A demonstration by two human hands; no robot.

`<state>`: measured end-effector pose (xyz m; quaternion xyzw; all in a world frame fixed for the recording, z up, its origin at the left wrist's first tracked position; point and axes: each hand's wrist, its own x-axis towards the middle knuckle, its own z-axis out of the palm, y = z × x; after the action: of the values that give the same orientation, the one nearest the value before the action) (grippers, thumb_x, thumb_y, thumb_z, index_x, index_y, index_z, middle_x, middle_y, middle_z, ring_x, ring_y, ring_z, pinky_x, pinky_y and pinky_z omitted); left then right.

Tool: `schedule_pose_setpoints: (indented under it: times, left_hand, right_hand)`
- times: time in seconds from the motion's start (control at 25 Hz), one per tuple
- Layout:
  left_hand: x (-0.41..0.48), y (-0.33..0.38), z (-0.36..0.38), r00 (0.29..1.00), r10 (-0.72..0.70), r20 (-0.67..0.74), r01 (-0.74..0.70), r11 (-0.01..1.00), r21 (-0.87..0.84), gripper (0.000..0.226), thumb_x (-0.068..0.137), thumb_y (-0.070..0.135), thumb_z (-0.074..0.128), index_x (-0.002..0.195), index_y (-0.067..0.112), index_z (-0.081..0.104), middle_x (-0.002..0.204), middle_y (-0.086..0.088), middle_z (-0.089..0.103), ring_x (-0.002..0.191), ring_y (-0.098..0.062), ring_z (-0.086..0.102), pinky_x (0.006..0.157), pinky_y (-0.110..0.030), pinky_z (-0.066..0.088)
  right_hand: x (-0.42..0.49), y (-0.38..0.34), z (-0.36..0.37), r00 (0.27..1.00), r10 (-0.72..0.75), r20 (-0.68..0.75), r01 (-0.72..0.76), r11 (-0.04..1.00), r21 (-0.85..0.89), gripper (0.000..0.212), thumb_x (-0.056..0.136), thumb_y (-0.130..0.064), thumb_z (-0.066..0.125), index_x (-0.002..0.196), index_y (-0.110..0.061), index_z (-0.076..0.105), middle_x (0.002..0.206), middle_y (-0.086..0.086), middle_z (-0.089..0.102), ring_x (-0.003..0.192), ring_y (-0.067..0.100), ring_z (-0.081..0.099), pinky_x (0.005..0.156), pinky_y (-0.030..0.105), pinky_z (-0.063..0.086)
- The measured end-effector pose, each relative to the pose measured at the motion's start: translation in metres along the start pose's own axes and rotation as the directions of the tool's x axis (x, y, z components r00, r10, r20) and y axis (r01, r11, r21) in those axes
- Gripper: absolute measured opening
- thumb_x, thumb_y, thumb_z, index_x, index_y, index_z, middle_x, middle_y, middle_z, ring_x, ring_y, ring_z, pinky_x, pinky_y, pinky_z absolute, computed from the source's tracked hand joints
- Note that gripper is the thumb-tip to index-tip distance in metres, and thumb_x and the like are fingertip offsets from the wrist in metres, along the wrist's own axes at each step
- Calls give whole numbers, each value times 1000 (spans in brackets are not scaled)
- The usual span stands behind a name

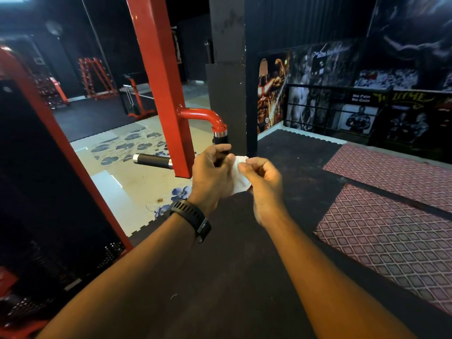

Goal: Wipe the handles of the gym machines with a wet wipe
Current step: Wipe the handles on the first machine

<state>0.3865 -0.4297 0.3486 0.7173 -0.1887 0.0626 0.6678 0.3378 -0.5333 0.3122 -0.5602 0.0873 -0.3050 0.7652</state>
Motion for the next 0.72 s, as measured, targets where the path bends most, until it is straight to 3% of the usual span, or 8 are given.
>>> schedule_pose_setpoints:
  times: [0.12, 0.24, 0.36, 0.44, 0.56, 0.64, 0.72]
  left_hand:
    - [7, 3, -6, 989, 141, -48, -125, 959, 253, 18, 96, 11, 65, 114, 15, 68, 105, 3, 70, 98, -9, 66, 92, -35, 57]
    - [17, 1, -20, 943, 330, 32, -302, 815, 495, 26, 97, 11, 64, 122, 18, 64, 124, 1, 61, 113, -15, 57, 96, -31, 51]
    - [34, -8, -38, 857, 468, 216, -477, 559, 679, 46, 92, 7, 66, 136, 17, 56, 145, -4, 48, 137, -24, 39, 113, -34, 34]
    - [51, -9, -49, 802, 496, 334, -551, 397, 734, 57, 92, 9, 67, 145, 16, 48, 157, -8, 36, 149, -28, 23, 121, -39, 20]
    - [74, -7, -58, 740, 466, 486, -617, 181, 766, 64, 96, 19, 64, 154, 18, 35, 166, -7, 18, 155, -25, 5, 125, -43, 7]
    - [82, -9, -60, 713, 440, 545, -642, 98, 761, 64, 100, 25, 59, 156, 20, 28, 168, -4, 10, 155, -23, -2, 124, -43, 1]
    - [88, -13, -62, 691, 436, 576, -653, 36, 756, 67, 100, 26, 58, 158, 20, 24, 168, -4, 6, 155, -23, -5, 122, -40, -5]
  right_hand:
    - [4, 5, 4, 982, -89, -165, 59, 983, -176, 32, 91, -20, 71, 122, -21, 63, 101, -10, 68, 93, 4, 65, 74, 18, 55]
    - [19, 13, 15, 906, -287, -311, 168, 919, -357, 18, 94, -20, 66, 110, -12, 65, 101, -1, 67, 92, 15, 64, 77, 33, 57]
    - [35, 24, 37, 905, -380, -193, 262, 853, -452, 14, 98, -26, 60, 105, -15, 55, 96, 2, 63, 86, 18, 62, 68, 35, 55]
    - [38, 32, 53, 918, -392, -61, 331, 841, -427, 26, 100, -40, 51, 106, -15, 51, 92, 0, 62, 80, 16, 63, 62, 26, 52]
    - [30, 50, 71, 925, -379, 13, 357, 860, -364, 46, 100, -50, 44, 114, -8, 54, 105, 4, 66, 95, 17, 65, 74, 16, 47]
    - [29, 55, 78, 945, -327, 11, 314, 898, -309, 51, 102, -49, 41, 127, -7, 53, 122, 6, 65, 112, 16, 62, 90, 25, 51]
    - [38, 55, 81, 937, -348, -27, 324, 897, -300, 45, 104, -40, 44, 129, -4, 51, 124, 9, 64, 112, 18, 62, 91, 38, 54]
